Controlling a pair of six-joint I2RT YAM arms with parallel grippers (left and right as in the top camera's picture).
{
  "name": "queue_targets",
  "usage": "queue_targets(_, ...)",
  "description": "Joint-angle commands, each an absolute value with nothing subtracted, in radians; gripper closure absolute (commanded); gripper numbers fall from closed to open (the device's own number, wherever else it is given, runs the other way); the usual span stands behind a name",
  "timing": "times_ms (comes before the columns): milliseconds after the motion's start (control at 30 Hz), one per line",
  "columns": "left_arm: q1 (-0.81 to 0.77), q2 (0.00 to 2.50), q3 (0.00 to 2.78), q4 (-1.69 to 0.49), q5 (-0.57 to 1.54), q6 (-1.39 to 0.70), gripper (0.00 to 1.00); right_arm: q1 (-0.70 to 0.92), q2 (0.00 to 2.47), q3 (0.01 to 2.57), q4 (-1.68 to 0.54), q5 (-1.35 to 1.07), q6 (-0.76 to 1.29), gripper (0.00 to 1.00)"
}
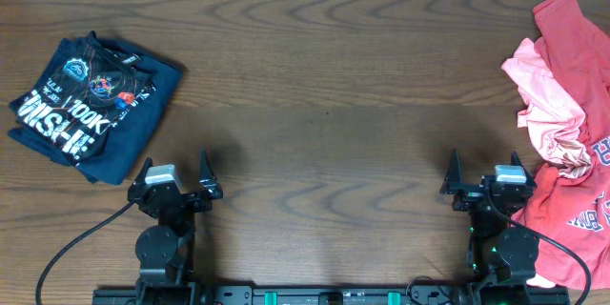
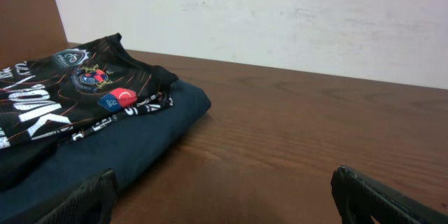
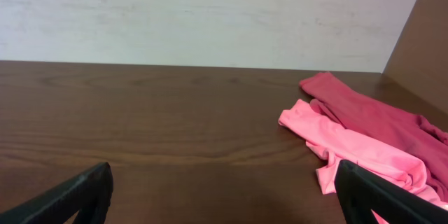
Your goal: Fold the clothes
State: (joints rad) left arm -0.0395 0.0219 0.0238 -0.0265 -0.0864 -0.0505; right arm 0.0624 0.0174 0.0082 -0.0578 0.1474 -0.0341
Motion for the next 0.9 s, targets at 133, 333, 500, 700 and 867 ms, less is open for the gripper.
queue_targets(133, -0.033, 0.024, 0.007, -0.066, -0.124, -0.038, 0.02, 0.058, 0.011, 0.006, -0.06, 0.153, -0.042, 0.01)
queue_targets(333, -0.033, 0.024, 0.007, -0.066, -0.124, -0.038, 0.02, 0.058, 0.011, 0.006, -0.059, 0.153, -0.042, 0.01)
queue_targets(500, -0.033, 0.024, 0.007, -0.066, -0.124, -0.038, 0.02, 0.058, 0.011, 0.006, -0.06, 0.154, -0.043, 0.01)
queue_targets(700, -0.033, 0.024, 0.007, -0.066, -0.124, -0.038, 0.02, 0.058, 0.011, 0.006, -0.06, 0.153, -0.042, 0.01)
queue_targets(867, -0.033, 0.024, 0.007, -0.066, -0.117, -0.039, 0.02, 0.058, 0.011, 0.006, -0.06, 0.153, -0.02, 0.01)
